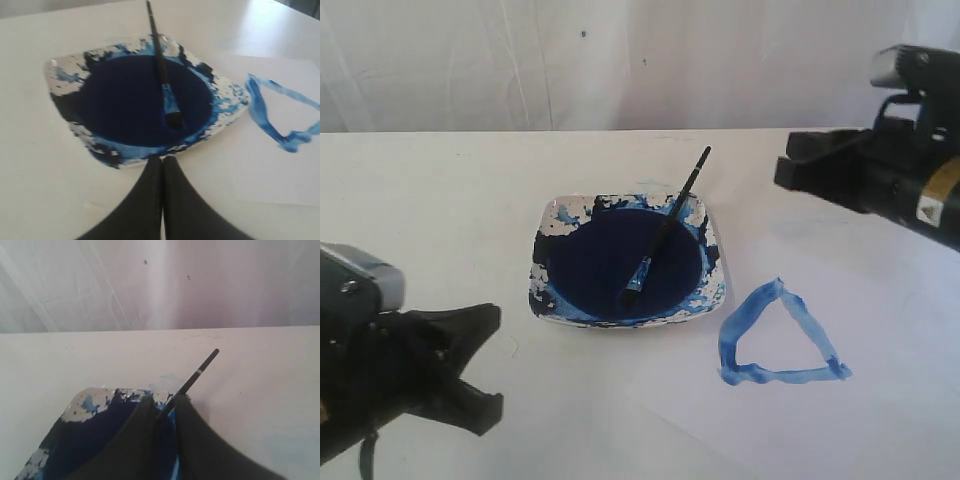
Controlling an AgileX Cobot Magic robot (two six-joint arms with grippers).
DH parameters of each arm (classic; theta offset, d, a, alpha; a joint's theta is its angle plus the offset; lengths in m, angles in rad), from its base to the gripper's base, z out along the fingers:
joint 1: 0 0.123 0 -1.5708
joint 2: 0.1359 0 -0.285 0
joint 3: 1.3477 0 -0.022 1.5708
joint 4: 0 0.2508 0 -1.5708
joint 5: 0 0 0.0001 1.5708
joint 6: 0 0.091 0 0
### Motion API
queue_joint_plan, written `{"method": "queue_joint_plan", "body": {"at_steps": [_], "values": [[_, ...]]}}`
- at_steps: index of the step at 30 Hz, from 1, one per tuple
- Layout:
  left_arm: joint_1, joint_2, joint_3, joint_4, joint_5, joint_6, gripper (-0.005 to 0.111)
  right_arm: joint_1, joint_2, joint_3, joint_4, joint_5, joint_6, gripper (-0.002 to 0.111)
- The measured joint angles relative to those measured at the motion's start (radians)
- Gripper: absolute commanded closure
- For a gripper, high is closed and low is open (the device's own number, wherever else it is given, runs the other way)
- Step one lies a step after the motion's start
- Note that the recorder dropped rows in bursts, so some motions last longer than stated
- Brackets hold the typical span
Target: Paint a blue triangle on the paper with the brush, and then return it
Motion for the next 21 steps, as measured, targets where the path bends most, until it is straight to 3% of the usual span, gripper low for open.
{"method": "queue_joint_plan", "body": {"at_steps": [2, 9, 15, 21], "values": [[0.000, -0.042, 0.047, -0.054, -0.056, 0.043, 0.107, 0.000, -0.097, 0.089, 0.000, -0.025, -0.032, 0.108], [0.000, -0.171, 0.151, -0.116, -0.138, 0.104, 0.107, 0.000, -0.492, 0.336, 0.069, -0.054, -0.151, 0.108], [0.000, -0.209, 0.154, -0.116, -0.140, 0.108, 0.107, 0.000, -0.819, 0.401, 0.115, 0.105, -0.223, 0.108], [0.000, -0.215, 0.154, -0.116, -0.140, 0.110, 0.107, -0.001, -1.009, 0.405, 0.117, 0.223, -0.231, 0.108]]}}
